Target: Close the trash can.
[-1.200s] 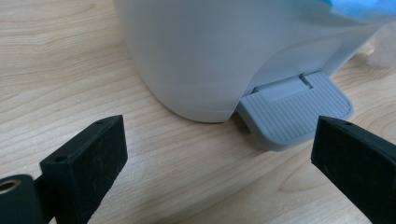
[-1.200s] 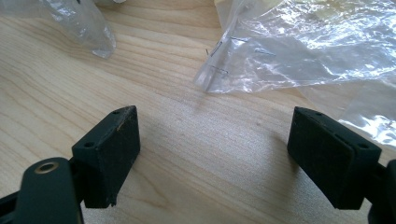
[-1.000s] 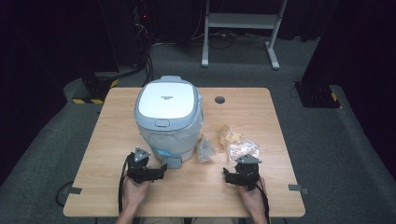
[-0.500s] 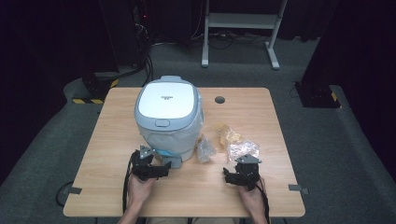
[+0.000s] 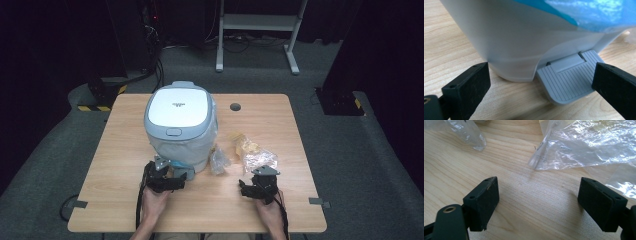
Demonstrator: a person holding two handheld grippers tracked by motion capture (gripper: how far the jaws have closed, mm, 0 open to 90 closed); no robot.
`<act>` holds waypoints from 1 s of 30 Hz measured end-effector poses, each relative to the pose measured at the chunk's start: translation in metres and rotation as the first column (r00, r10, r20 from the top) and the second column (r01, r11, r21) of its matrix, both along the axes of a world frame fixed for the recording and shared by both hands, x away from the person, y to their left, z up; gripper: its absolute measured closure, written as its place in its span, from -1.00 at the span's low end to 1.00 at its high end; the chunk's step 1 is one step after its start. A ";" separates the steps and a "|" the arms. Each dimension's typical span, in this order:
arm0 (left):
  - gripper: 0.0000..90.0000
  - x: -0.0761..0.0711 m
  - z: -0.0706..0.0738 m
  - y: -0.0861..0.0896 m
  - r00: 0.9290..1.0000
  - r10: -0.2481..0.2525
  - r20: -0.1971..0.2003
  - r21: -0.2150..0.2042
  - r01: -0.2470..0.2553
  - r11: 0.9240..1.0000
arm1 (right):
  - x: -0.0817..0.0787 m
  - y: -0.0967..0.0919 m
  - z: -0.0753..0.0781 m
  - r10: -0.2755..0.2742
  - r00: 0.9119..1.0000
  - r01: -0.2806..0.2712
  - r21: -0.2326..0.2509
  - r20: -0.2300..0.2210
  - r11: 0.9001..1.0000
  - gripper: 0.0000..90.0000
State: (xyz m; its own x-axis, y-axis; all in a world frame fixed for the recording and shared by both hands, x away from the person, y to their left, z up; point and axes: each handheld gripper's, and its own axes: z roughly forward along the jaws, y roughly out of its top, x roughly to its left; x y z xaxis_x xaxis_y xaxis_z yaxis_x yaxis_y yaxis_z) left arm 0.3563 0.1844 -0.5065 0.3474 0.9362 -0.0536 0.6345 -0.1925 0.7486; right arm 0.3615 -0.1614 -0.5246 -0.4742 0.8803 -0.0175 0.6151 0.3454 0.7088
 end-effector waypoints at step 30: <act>-0.95 -0.004 -0.010 0.001 0.998 -0.010 0.058 0.016 0.009 1.000 | 0.000 0.000 0.000 0.001 1.000 -0.001 0.000 0.001 1.000 -0.62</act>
State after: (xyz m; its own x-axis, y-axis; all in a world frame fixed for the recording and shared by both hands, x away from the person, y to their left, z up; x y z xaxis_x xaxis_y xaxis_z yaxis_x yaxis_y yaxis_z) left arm 0.3524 0.1850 -0.5167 0.3586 0.9333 -0.0188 0.5880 -0.2102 0.7811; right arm 0.3615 -0.1614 -0.5247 -0.4753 0.8796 -0.0182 0.6140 0.3464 0.7093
